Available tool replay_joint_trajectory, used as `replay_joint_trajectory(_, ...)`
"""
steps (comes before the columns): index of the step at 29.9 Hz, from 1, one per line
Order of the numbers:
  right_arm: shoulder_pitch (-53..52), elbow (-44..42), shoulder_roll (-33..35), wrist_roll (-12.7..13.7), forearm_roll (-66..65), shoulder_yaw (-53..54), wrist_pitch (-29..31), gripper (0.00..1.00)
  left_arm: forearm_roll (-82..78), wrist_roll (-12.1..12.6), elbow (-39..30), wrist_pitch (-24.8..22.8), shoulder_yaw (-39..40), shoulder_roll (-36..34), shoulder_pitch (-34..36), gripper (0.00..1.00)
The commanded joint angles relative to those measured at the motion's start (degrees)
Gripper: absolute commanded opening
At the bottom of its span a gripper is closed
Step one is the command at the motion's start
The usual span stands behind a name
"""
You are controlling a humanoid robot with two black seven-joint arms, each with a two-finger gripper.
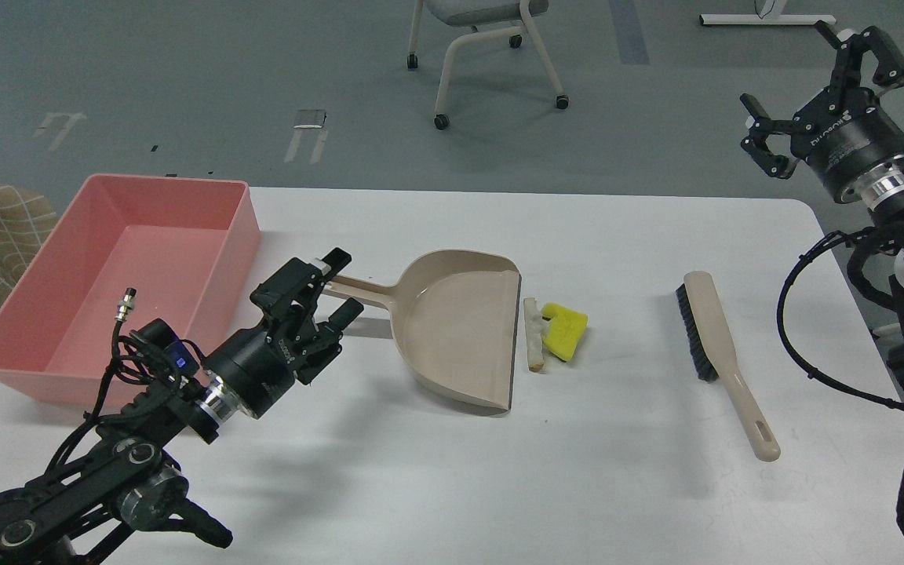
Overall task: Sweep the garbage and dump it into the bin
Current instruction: 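Move the left gripper to the beige dustpan handle and grasp it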
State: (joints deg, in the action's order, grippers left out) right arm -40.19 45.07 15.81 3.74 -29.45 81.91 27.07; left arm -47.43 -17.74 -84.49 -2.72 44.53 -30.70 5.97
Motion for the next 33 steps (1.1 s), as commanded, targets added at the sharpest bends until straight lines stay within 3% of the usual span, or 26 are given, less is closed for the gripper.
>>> replay_joint_trajectory(1, -0.06, 0.19, 0.45, 0.04, -0.08, 0.0, 0.0, 1.0, -0.03, 2.45, 6.68, 0.08, -0.32, 3.71, 1.93, 0.89)
replay_joint_trajectory(19, -0.06, 0.19, 1.15, 0.04, -0.08, -0.09, 0.0, 1.0, -0.03, 2.1, 18.91, -0.27, -0.67, 7.94, 9.76, 0.88)
replay_joint_trajectory(20, -0.06, 0.19, 1.24, 0.04, -0.08, -0.09, 0.0, 1.0, -0.03, 1.84, 19.7, -0.27, -0.67, 8.29, 10.11, 0.86)
replay_joint_trajectory(24, 0.03, 0.19, 1.33, 0.04, -0.08, -0.09, 0.0, 1.0, -0.03, 1.83, 20.15, -0.36, -1.63, 8.73, 10.64, 0.6)
replay_joint_trajectory(26, 0.03, 0.19, 1.59, 0.04, -0.08, -0.09, 0.0, 1.0, -0.03, 1.75, 20.32, -0.36, -2.86, 8.64, 11.51, 0.54)
replay_joint_trajectory(30, 0.11, 0.19, 1.59, 0.04, -0.08, -0.09, 0.0, 1.0, -0.03, 1.57, 21.38, -0.36, -4.01, 8.64, 12.13, 0.5)
replay_joint_trajectory(33, 0.11, 0.19, 1.59, 0.04, -0.08, -0.09, 0.0, 1.0, -0.03, 0.08, 22.87, -0.36, -4.01, 8.73, 12.31, 0.41)
